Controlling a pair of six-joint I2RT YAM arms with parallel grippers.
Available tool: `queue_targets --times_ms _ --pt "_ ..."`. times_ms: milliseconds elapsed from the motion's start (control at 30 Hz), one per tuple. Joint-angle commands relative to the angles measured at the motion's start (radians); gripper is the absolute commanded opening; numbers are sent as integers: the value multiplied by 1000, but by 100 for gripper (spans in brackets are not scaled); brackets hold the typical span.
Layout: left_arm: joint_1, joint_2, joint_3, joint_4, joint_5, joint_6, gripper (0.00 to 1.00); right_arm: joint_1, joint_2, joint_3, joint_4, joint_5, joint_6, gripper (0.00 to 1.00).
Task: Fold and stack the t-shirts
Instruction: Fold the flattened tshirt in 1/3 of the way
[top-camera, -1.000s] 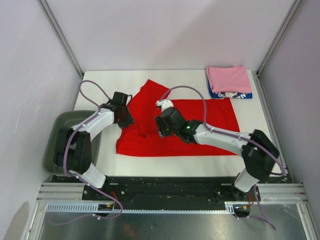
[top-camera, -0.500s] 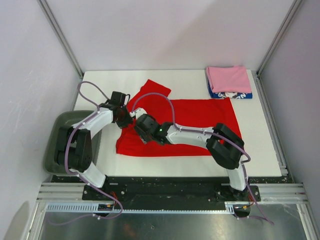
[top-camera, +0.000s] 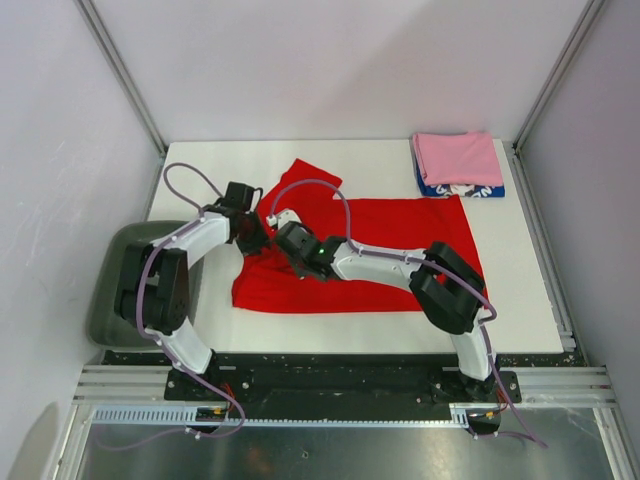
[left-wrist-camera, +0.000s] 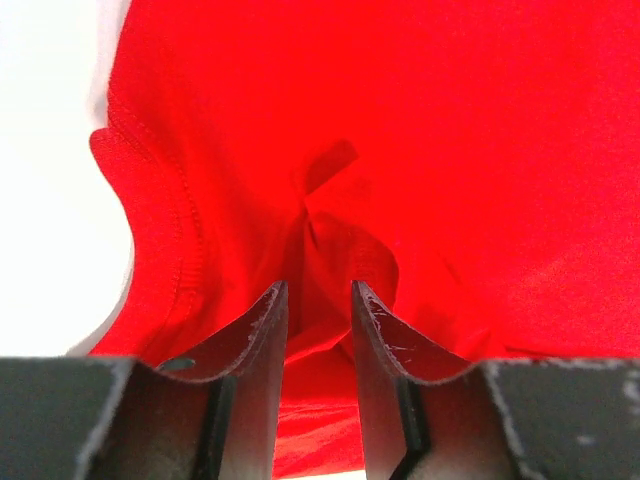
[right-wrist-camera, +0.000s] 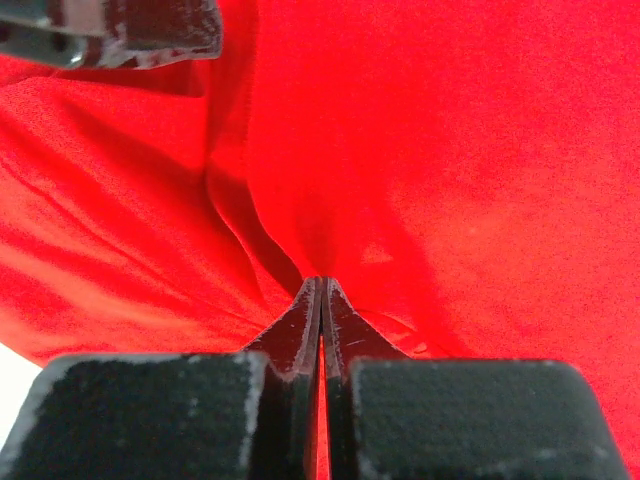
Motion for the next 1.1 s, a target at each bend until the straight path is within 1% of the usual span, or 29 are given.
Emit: queue_targets --times_ms 0,400,733,933,1000,1067 --pt "5 21 42 26 28 31 36 -29 -28 24 -22 34 33 0" --pt "4 81 96 29 10 38 36 -107 -77 12 -43 51 71 0" --pt "5 133 167 27 8 49 36 -132 -87 12 -35 39 70 0" --pt "5 154 177 27 14 53 34 -140 -86 12 -36 32 76 0" --pt "3 158 178 27 17 55 31 -141 -85 12 -34 28 77 0" --pt "2 159 178 27 21 57 27 -143 -84 11 -32 28 78 0"
